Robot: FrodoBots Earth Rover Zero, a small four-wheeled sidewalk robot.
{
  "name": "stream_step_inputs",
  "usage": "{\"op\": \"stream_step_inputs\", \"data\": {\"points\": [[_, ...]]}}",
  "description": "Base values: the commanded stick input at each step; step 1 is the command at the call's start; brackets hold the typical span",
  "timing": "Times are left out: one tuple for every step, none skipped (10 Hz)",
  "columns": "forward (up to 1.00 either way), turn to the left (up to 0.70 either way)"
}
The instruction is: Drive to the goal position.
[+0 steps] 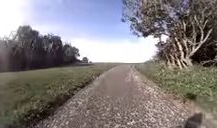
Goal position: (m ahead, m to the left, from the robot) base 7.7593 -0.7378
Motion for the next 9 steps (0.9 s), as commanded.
{"op": "stream_step_inputs", "data": {"points": [[0.7,-0.03],[0.7,-0.02],[0.7,-0.03],[0.7,-0.04],[0.7,-0.05],[0.7,-0.05],[0.7,-0.05],[0.7,-0.05],[0.7,-0.05]]}}
